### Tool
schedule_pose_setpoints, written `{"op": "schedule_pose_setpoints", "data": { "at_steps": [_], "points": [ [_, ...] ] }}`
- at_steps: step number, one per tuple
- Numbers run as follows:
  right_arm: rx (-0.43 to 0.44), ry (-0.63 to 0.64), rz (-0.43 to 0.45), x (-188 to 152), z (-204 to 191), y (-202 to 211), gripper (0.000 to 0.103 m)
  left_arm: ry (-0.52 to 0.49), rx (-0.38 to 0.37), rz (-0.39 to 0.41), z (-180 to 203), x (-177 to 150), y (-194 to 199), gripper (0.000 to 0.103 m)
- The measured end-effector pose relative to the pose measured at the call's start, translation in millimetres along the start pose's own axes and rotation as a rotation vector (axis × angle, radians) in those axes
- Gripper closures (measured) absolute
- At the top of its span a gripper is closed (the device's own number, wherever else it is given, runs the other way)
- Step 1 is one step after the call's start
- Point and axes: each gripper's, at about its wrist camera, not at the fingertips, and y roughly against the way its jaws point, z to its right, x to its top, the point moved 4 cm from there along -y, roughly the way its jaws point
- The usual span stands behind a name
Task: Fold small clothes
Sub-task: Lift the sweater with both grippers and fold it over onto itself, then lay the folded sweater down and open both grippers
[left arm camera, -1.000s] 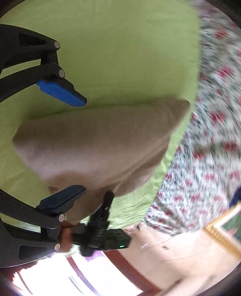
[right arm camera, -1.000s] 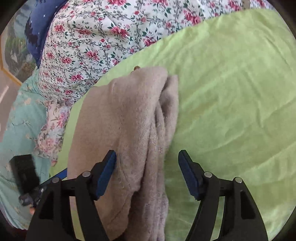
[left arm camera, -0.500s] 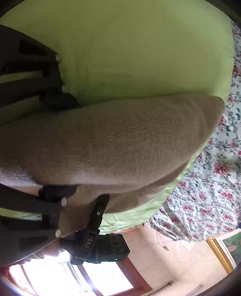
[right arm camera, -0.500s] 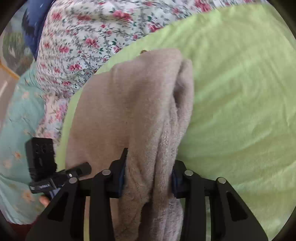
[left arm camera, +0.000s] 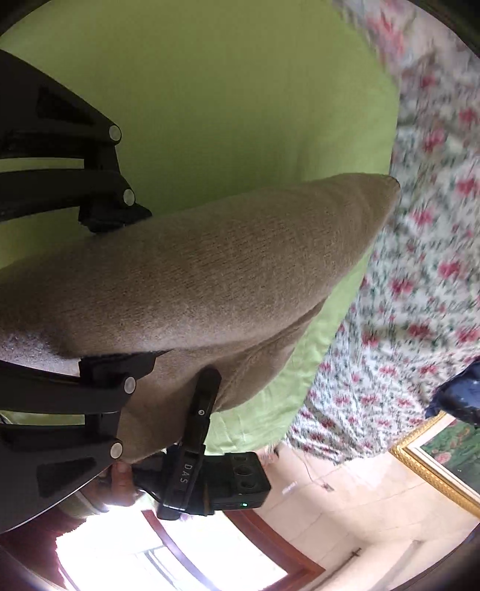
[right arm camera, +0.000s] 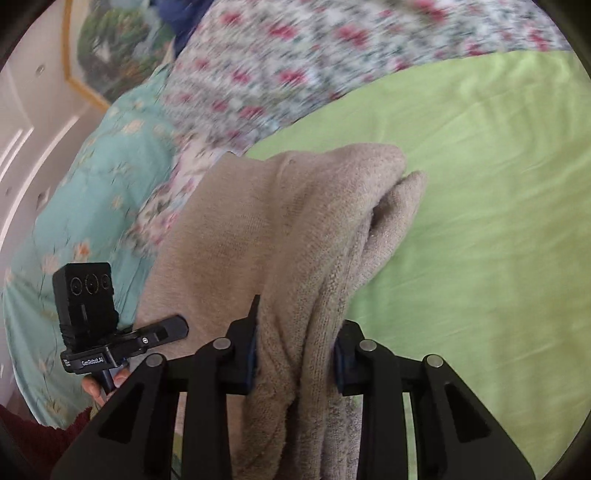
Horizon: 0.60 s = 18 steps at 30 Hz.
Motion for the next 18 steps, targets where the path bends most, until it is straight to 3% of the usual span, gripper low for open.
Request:
{"op": "schedule_pose_setpoints", "data": {
  "at_steps": [3,5,9,13,18],
  "points": [
    [0.012,0.012,-0.053,-19.3,-15.3,-25.9,0.071,0.029,0.038,0.009,-22.8,-26.4,25.8,0.055],
    [-0.024,0.031,-0.087,-31.2,-18.4,-39.4,0.069,0.056,0.057,-0.008,-39.7,-46.1,31.1,0.053],
    [-0.071,0.037,-0.085,-38.3,-17.4,-40.0,0.060,0.072,0.129,-0.042,-61.1,-81.1,30.0,0.040],
    [-0.121,0.011,-0.071,-34.5,-11.7,-22.0,0.050,0.077,0.133,0.017,-61.3,-78.2,47.3,0.038],
    [-0.150,-0.014,0.048,-1.6,-9.8,0.4,0.049,0.126,0.182,0.112,-74.1,-54.0,67.1,0.039]
  ]
}}
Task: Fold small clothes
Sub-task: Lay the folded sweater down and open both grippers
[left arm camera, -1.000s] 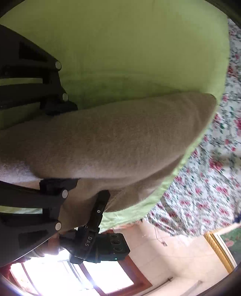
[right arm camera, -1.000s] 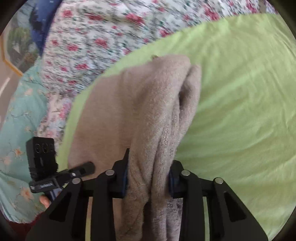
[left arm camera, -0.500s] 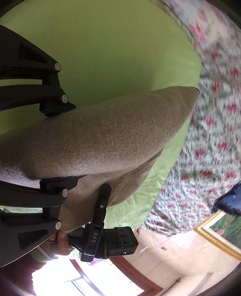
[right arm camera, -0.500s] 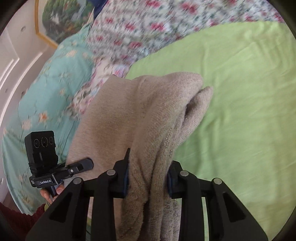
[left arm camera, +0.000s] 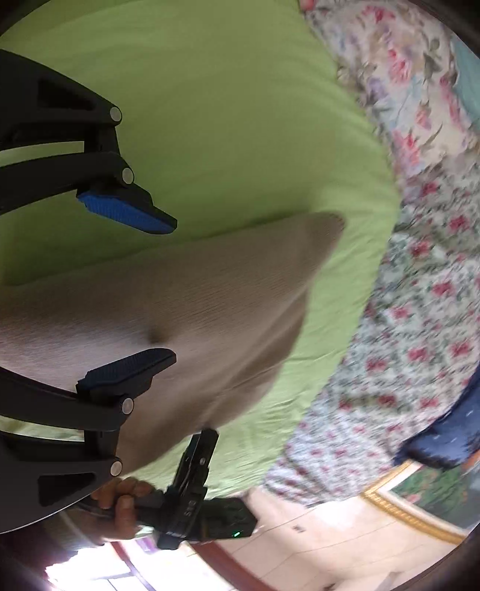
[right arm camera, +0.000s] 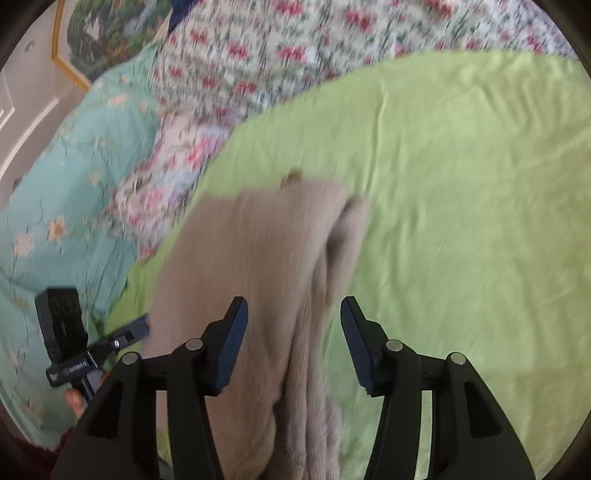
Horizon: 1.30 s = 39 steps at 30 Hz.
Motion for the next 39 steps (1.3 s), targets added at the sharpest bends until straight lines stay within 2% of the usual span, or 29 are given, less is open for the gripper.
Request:
{"op": "schedule_pose_setpoints", "data": {
  "at_steps": [3,4,5,6,7,9,11,14,16,18,21,23,31,34,39],
  "points": [
    [0.010,-0.026,-0.009,21.0,-1.5,-20.5,0.050,0.021,0.038,-0.010,-3.1,10.6,-9.7,0.040],
    [0.000,-0.031,-0.028,24.9,-2.0,-32.2,0.056,0.024,0.050,-0.015,-2.1,12.1,-13.9,0.042],
    [-0.006,-0.033,-0.050,27.1,-3.6,-42.5,0.075,0.025,0.056,-0.020,-0.3,14.1,-18.6,0.044],
    [-0.020,-0.029,-0.062,28.9,-4.2,-47.4,0.084,0.025,0.061,-0.028,-0.3,13.5,-22.1,0.048],
    [-0.018,-0.014,-0.030,32.6,-8.8,-43.1,0.091,0.022,0.066,-0.036,-0.1,11.7,-23.9,0.053],
    [0.033,0.025,0.059,36.7,-21.5,-22.3,0.094,-0.002,0.075,-0.036,3.5,6.4,-21.5,0.058],
    [-0.001,0.053,0.106,34.1,-23.6,-7.8,0.094,-0.039,0.091,-0.035,8.7,1.5,-20.3,0.058],
    [-0.082,0.003,0.043,21.5,3.7,-21.6,0.094,-0.067,0.104,-0.052,11.5,-3.4,-27.8,0.058],
    [-0.072,-0.048,0.005,15.5,17.8,-34.4,0.093,-0.060,0.094,-0.066,11.7,-6.3,-31.2,0.057],
    [-0.073,-0.077,-0.007,13.7,23.5,-34.7,0.087,-0.077,0.114,-0.065,15.3,-5.5,-28.6,0.057],
    [-0.070,-0.045,0.018,11.4,9.1,-15.4,0.084,-0.112,0.118,-0.049,23.4,-7.9,-13.7,0.056],
    [-0.071,-0.005,0.035,2.7,-2.9,1.2,0.074,-0.147,0.129,-0.040,28.5,-18.7,3.1,0.055],
    [-0.065,0.014,0.035,-71.2,-20.4,57.8,0.064,-0.198,0.122,-0.038,36.3,-88.9,57.0,0.051],
    [-0.097,0.012,0.018,-92.3,-20.8,60.3,0.061,-0.218,0.113,-0.057,40.9,-109.5,58.6,0.050],
    [-0.107,0.034,0.063,-99.9,-34.7,71.1,0.061,-0.243,0.190,-0.082,43.7,-119.8,48.2,0.050]
  ]
}}
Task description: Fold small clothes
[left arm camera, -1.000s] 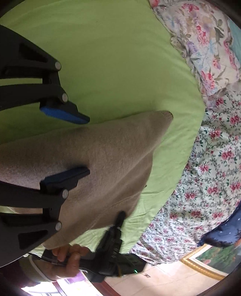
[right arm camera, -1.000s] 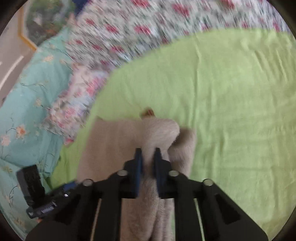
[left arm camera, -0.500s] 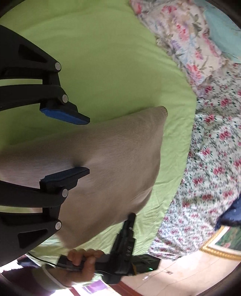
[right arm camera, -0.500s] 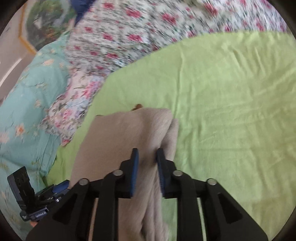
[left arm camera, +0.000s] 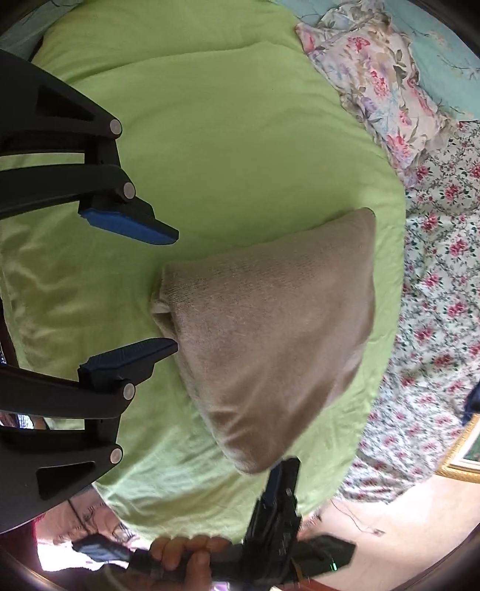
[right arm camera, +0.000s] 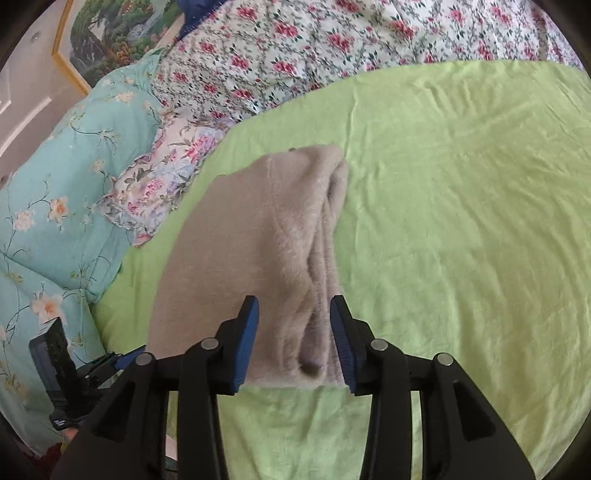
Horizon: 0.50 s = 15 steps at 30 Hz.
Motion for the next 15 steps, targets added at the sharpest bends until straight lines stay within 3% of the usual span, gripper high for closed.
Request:
{"op": "schedule_pose_setpoints", "data": {
  "at_steps": [3,5,8,10,13,15],
  "points": [
    [0.038,0.055,0.035,3.0,-21.0,8.6,0.061,-0.011,0.046,0.014,-1.4,6.3,3.4,0.050],
    [0.047,0.096,0.055,5.1,-35.0,13.4,0.061,-0.001,0.014,0.043,-3.6,10.6,15.9,0.050],
    [0.129,0.121,0.007,2.6,-51.0,3.3,0.061,0.019,-0.119,0.137,-4.7,24.0,45.4,0.046],
    [0.132,0.118,-0.052,-4.1,-52.4,-17.5,0.062,0.022,-0.198,0.181,-1.3,34.1,52.6,0.037],
    [0.060,0.052,-0.145,-16.3,-30.2,-48.5,0.069,0.047,-0.241,0.169,2.1,47.6,28.4,0.039],
    [0.002,0.012,-0.169,-21.9,-7.1,-56.4,0.089,0.079,-0.305,0.105,3.4,47.7,6.8,0.042]
  ]
}}
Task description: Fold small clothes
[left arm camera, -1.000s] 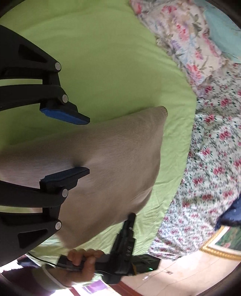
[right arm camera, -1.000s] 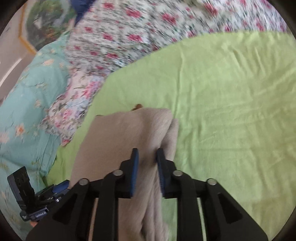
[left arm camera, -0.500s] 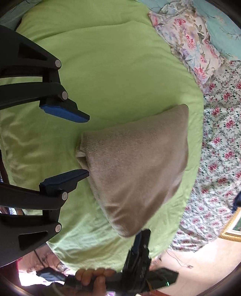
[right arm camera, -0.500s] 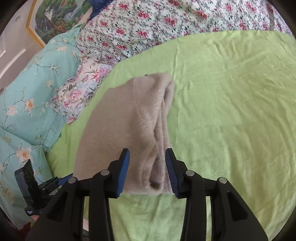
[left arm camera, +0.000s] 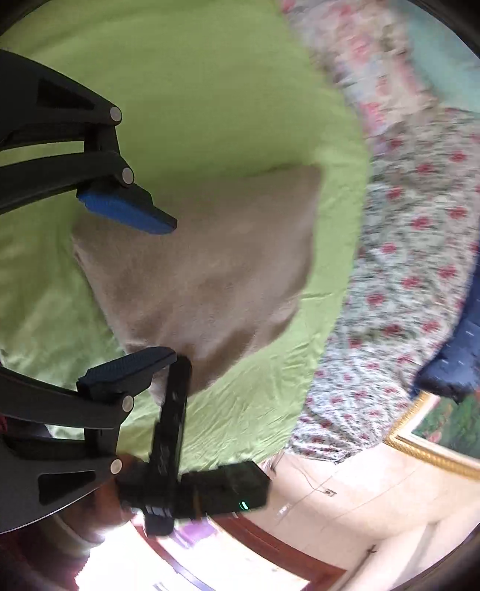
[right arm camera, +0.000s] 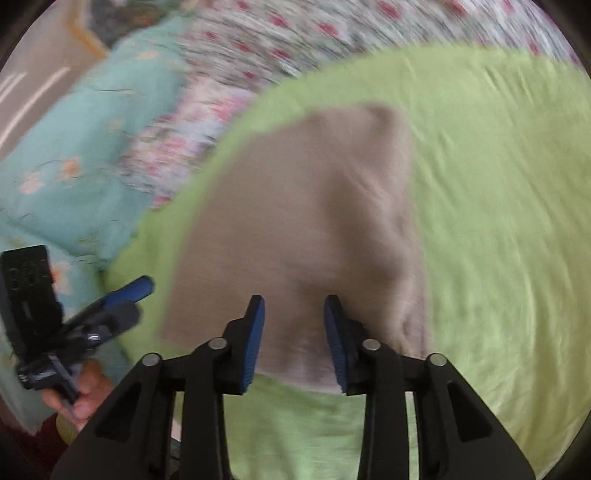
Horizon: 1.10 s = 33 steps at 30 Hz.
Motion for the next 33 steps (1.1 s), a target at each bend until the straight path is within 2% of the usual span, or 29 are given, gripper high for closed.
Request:
{"op": "schedule_pose_setpoints", "data": {
  "at_steps": [1,2,4,5,6,10,15,25,29,31,33],
  "points": [
    [-0.017,-0.028,-0.006,-1.3,14.0,-3.1,0.103,0.018,-0.056,-0.037,-1.8,-5.8,-10.6,0.044],
    [0.000,-0.062,-0.002,-2.0,25.6,-3.2,0.103,0.032,-0.071,-0.074,-4.0,-13.4,-20.3,0.046],
    [0.031,-0.091,0.000,-2.0,34.4,-3.2,0.103,0.039,-0.047,-0.137,-10.3,-28.9,-36.0,0.053],
    [0.025,-0.083,0.003,-2.5,33.4,-2.8,0.103,0.045,-0.029,-0.152,-16.1,-39.8,-42.1,0.059],
    [0.009,-0.062,0.006,-3.4,29.6,-3.1,0.103,0.049,-0.024,-0.135,-18.1,-43.7,-40.8,0.065],
    [-0.031,-0.024,0.017,-3.6,22.7,-4.1,0.103,0.089,-0.043,-0.122,-22.1,-45.3,-35.0,0.064],
    [-0.046,-0.006,0.016,-7.1,20.4,0.7,0.103,0.001,0.035,-0.131,-9.1,-51.4,-33.9,0.064],
    [-0.103,0.018,0.000,-20.8,17.6,17.3,0.103,-0.030,0.078,-0.149,-10.1,-52.2,-29.3,0.064],
    [-0.104,0.045,0.090,-0.2,3.3,42.5,0.101,-0.040,0.102,-0.116,-5.3,-40.1,-10.4,0.062],
    [-0.083,0.045,0.147,23.2,-4.3,51.5,0.100,-0.057,0.118,-0.070,-2.7,-22.4,-1.7,0.055],
    [-0.081,0.056,0.171,46.5,-9.7,48.2,0.100,-0.044,0.120,-0.044,-6.3,-4.9,-2.9,0.054]
  ]
}}
